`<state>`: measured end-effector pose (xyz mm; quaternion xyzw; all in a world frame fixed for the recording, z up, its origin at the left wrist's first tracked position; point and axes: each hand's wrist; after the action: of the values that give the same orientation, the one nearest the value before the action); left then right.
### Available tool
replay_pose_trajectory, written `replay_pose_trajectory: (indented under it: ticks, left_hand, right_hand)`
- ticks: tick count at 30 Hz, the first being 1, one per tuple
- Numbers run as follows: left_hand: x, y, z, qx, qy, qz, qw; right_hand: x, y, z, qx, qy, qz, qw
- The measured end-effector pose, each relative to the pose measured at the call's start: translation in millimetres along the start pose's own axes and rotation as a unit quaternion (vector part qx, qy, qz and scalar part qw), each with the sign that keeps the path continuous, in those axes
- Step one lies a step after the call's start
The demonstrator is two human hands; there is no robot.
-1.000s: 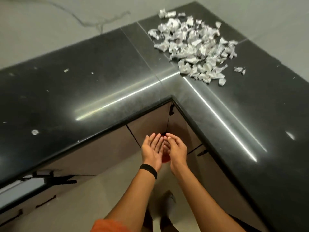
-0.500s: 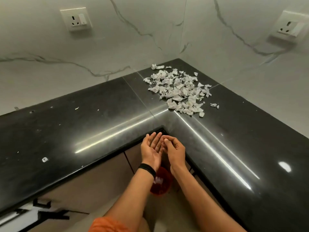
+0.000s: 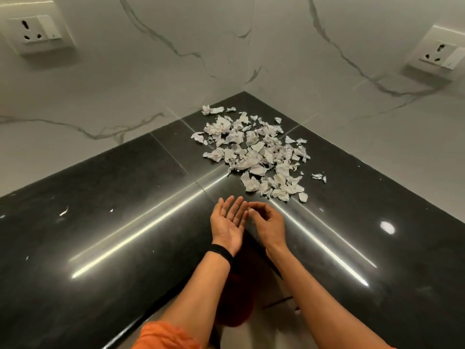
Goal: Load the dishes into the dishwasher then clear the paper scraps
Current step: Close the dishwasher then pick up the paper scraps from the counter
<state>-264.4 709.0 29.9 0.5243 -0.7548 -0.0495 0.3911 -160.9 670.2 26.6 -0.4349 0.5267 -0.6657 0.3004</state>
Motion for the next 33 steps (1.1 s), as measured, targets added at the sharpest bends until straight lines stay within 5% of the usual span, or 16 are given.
replay_pose_trajectory:
  ticks: [8, 14, 18, 21, 27, 33]
  left_hand:
    - [-66, 29, -21, -0.04, -0.022, 0.042, 0.998]
    - [-83, 38, -26, -0.032, -0.008, 0.04, 0.999]
    - [-89, 40, -27, -0.035, -0.007, 0.034, 0.999]
    - [-95, 40, -32, -0.036, -0.002, 0.025, 0.999]
    - [-103, 26, -48, -0.063, 0.008, 0.014, 0.998]
    - [-116, 18, -50, 0.008, -0.019, 0.092, 0.996]
  right_hand:
    - [-78, -13, -8, 0.225, 0.077, 0.047, 0.97]
    - [-120, -9, -4, 0.515, -0.013, 0.134, 0.846]
    - [-123, -3, 1, 0.564, -0.005, 0.189, 0.804]
    - [-122, 5, 13, 0.541, 0.03, 0.22, 0.811]
    - [-117, -13, 11, 0.352, 0.083, 0.232, 0.903]
    - [-107, -33, -19, 0.31, -0.083, 0.219, 0.921]
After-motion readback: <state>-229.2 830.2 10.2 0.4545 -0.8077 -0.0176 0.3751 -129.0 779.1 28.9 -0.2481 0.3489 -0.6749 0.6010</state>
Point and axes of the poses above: each hand's wrist, its own x-axis away from the middle knuckle, its own z-axis out of the back of the hand, y = z × x, and after that the axes turned 6 degrees about -z, right-handed
